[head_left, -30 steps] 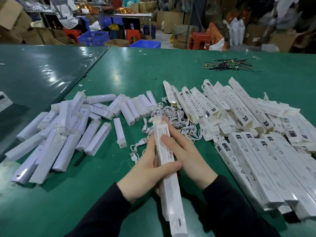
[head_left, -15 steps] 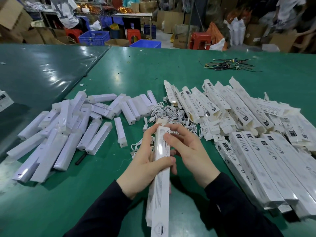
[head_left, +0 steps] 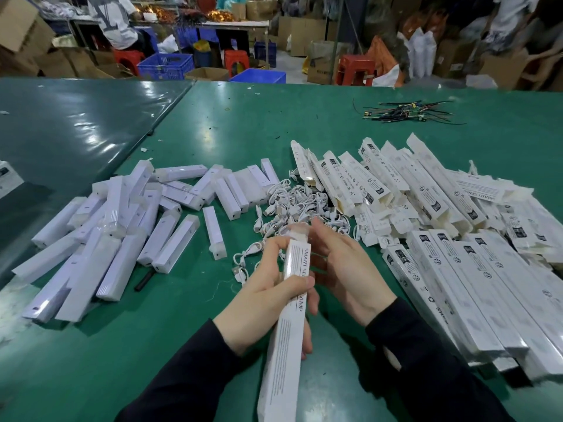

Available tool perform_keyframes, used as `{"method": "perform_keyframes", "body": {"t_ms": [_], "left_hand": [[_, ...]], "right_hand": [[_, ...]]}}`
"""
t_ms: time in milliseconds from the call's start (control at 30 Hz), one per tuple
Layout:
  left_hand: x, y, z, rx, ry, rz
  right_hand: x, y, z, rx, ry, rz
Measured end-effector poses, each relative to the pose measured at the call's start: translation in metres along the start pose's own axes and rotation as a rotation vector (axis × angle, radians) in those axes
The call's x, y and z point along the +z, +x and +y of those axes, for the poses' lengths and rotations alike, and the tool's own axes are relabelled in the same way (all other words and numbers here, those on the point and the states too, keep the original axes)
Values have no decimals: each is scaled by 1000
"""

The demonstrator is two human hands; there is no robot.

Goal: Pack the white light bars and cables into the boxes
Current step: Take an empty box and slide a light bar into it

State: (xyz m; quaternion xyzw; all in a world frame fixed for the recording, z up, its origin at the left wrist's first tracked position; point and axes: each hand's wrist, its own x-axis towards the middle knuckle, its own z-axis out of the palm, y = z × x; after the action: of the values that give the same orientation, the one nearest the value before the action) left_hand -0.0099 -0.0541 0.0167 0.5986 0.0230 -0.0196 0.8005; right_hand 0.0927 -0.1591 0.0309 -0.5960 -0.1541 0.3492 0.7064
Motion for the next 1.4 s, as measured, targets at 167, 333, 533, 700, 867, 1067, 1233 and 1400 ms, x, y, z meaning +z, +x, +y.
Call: {"method": "perform_keyframes", "body": {"t_ms": [167, 333, 533, 700, 867, 1067, 1233, 1400], "left_hand": [[1, -1, 1, -3, 42, -5], [5, -2, 4, 8, 40, -4], [1, -3, 6, 23, 43, 2], [0, -3, 5, 17, 72, -35], [0, -3, 7, 11, 78, -45], [0, -2, 8, 3, 94, -45], [3, -2, 9, 25, 138, -33], [0, -3, 9, -32, 108, -38]], "right_hand": [[-1, -1, -4, -37, 40, -33], [-3, -2, -5, -47, 25, -35], [-3, -1, -5, -23, 6, -35], [-2, -2, -6, 51, 64, -70], [1, -6, -7, 168, 128, -96], [2, -6, -6, 186, 154, -98], [3, -4, -5, 167, 114, -90], [2, -5, -5, 121, 56, -125]]}}
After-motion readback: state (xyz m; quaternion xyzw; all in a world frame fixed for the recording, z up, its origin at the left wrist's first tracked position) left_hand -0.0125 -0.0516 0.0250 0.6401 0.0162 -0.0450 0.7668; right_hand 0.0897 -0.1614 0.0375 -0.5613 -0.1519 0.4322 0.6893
